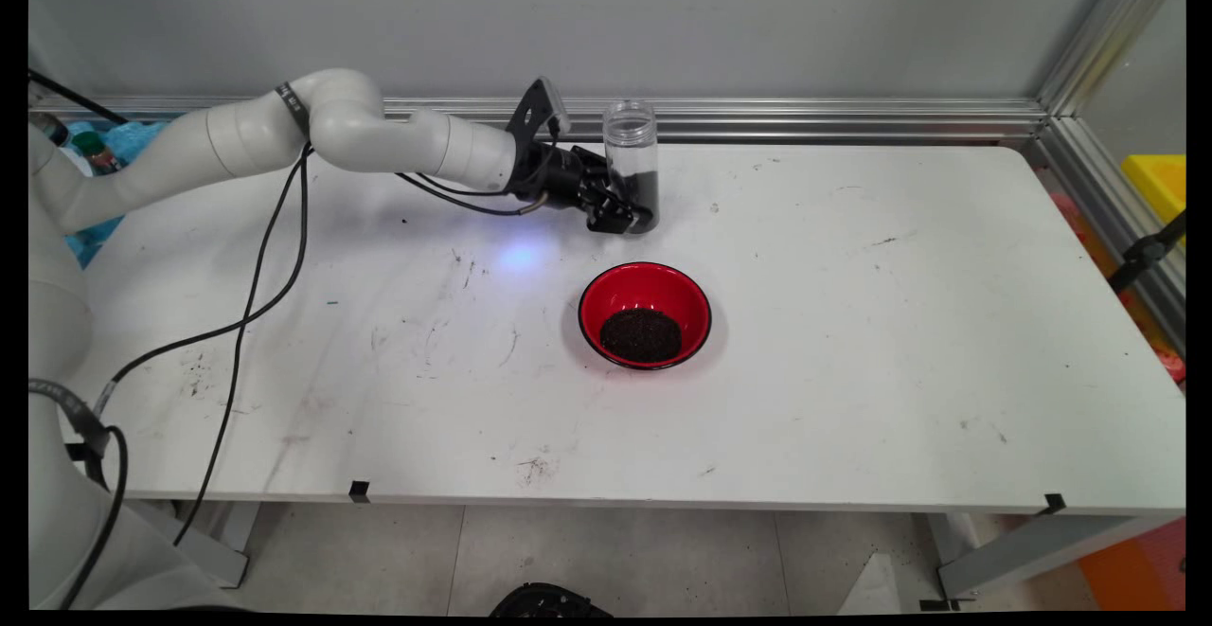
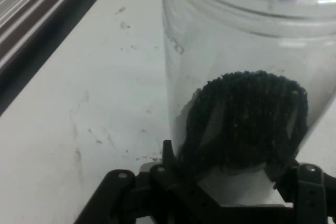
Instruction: Place the picked object on the table
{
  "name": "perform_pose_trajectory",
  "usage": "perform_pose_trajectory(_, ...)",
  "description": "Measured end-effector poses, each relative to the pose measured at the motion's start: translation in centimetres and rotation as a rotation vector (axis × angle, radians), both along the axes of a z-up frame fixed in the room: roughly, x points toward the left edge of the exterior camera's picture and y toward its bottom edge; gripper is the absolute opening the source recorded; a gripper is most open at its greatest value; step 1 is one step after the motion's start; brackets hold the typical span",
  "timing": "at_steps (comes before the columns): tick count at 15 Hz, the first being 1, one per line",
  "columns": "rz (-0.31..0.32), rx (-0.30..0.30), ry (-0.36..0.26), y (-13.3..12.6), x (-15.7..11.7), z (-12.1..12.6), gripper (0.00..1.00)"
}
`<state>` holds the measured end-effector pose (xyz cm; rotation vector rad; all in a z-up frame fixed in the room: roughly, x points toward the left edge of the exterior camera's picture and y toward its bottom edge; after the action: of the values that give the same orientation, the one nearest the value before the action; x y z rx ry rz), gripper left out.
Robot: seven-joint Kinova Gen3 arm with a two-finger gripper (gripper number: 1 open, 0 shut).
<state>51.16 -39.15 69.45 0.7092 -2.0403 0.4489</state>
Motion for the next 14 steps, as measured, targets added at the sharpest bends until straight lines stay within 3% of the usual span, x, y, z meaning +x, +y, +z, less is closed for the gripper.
perform_pose_trajectory(14,-0.001,0.0,-0.01,0.7,0.1,-1.3,0.0)
